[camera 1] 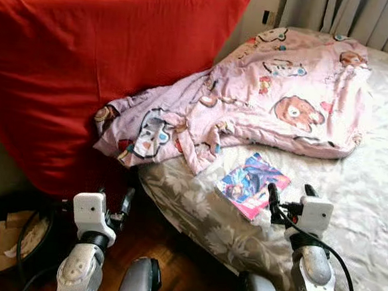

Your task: Clean up the room

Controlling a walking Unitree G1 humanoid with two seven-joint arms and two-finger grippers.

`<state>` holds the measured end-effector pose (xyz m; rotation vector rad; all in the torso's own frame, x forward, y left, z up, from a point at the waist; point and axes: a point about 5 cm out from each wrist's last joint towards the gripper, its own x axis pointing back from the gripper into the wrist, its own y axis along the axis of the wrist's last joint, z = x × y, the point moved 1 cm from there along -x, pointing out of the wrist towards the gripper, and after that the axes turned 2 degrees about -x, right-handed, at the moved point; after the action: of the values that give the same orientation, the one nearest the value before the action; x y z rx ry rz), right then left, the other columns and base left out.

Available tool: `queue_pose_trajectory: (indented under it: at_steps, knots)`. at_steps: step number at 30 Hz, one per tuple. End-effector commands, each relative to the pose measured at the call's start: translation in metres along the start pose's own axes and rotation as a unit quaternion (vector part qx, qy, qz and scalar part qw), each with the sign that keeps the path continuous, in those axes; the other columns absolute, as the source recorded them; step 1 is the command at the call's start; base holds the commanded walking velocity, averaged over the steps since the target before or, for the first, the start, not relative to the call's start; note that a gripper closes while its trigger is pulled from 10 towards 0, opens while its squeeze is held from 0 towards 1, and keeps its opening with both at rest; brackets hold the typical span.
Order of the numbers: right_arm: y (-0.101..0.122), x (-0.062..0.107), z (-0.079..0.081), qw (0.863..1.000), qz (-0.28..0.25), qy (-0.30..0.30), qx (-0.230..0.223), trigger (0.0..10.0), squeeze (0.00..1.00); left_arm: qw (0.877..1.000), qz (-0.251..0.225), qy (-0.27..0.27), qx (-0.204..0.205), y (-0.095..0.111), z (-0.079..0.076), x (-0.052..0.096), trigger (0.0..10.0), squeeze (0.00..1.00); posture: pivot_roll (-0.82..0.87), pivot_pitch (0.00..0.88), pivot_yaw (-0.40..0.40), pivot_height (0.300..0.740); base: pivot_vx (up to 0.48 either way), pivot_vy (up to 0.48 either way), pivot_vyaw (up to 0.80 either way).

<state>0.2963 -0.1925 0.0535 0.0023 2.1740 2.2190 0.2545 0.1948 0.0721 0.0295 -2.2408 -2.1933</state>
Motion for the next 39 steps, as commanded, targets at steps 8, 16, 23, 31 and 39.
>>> queue_pose_trajectory:
  at_steps: [8,16,23,31,39]
  knots:
    - [0.016,-0.011,0.02,0.999,-0.002,0.034,-0.015,10.0,0.0,1.0,0.007,0.007,0.002,0.007,0.004,0.018,10.0,0.0,0.15,0.205,0.05,0.589,0.0,0.0,0.0]
    - [0.034,-0.003,0.01,0.999,-0.017,0.037,-0.005,10.0,0.0,1.0,-0.003,0.014,0.015,0.018,-0.006,0.023,10.0,0.0,0.12,0.268,0.009,0.589,0.0,0.0,0.0]
    - [0.032,-0.014,0.01,0.999,0.016,0.037,-0.005,10.0,0.0,1.0,-0.008,0.02,0.022,0.021,-0.009,0.019,10.0,0.0,0.11,0.268,-0.02,0.589,0.0,0.0,0.0]
    - [0.014,-0.042,0.025,0.993,0.101,0.047,-0.036,10.0,0.0,0.999,-0.031,0.039,0.011,0.034,0.001,0.012,10.0,0.0,0.14,0.237,-0.045,0.589,0.0,0.0,0.0]
    - [-0.006,-0.051,0.041,0.98,0.192,0.051,-0.015,10.0,0.0,0.998,-0.038,0.039,0.006,0.039,0.004,0.005,10.0,0.0,0.15,0.231,-0.035,0.589,0.0,0.0,0.0]
